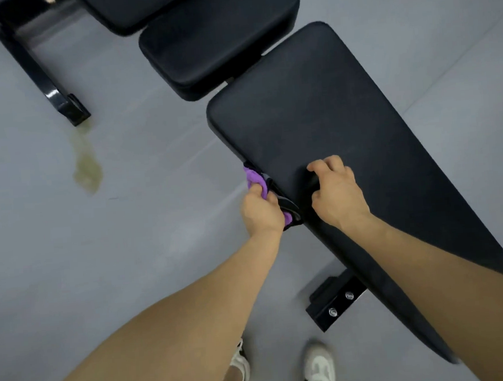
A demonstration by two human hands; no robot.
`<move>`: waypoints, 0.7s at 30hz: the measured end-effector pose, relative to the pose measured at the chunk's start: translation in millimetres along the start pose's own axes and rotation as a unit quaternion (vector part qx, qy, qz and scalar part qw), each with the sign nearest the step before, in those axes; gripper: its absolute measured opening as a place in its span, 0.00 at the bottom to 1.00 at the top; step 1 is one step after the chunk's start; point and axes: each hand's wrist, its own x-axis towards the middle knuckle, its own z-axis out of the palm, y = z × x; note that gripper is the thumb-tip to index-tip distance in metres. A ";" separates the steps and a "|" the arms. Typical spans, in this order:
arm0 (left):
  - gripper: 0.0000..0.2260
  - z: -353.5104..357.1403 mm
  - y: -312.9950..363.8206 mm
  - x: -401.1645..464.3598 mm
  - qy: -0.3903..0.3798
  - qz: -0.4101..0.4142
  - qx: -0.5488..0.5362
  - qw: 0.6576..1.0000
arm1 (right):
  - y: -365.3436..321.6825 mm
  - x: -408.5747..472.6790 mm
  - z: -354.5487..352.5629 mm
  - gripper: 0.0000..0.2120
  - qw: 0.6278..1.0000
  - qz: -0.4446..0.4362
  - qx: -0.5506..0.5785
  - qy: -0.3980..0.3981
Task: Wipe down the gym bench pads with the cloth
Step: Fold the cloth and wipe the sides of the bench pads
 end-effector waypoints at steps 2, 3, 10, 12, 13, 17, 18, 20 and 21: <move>0.06 14.4 -13.5 -16.9 -0.017 -0.007 0.009 1.000 | 23.0 -13.0 3.6 0.24 1.000 0.003 0.007 0.006; 0.08 22.5 -20.9 -27.3 -0.027 -0.014 0.021 0.999 | 34.4 -20.1 4.7 0.24 1.000 0.005 0.010 0.008; 0.12 97.7 -71.5 -110.7 -0.022 -0.045 0.035 0.998 | 135.7 -85.2 15.1 0.23 0.999 0.017 0.035 -0.002; 0.10 121.1 -86.4 -137.1 -0.017 -0.053 0.036 0.998 | 169.4 -106.7 19.8 0.23 0.999 0.023 0.045 -0.007; 0.08 133.0 -94.0 -150.8 -0.014 -0.061 0.034 0.997 | 185.8 -117.6 21.7 0.22 0.999 0.025 0.048 -0.010; 0.10 177.9 -124.3 -196.9 -0.004 -0.084 0.044 0.995 | 244.8 -156.4 28.7 0.22 0.998 0.022 0.053 -0.015; 0.13 187.1 -131.9 -206.2 -0.001 -0.082 0.050 0.995 | 257.8 -164.6 31.0 0.22 0.998 0.020 0.055 -0.015; 0.16 204.6 -143.7 -226.3 0.002 -0.082 0.061 0.995 | 281.4 -178.8 34.7 0.23 0.998 0.015 0.063 -0.012; 0.17 213.0 -149.1 -236.4 0.005 -0.085 0.065 0.994 | 291.5 -185.5 35.9 0.23 0.997 0.015 0.069 -0.011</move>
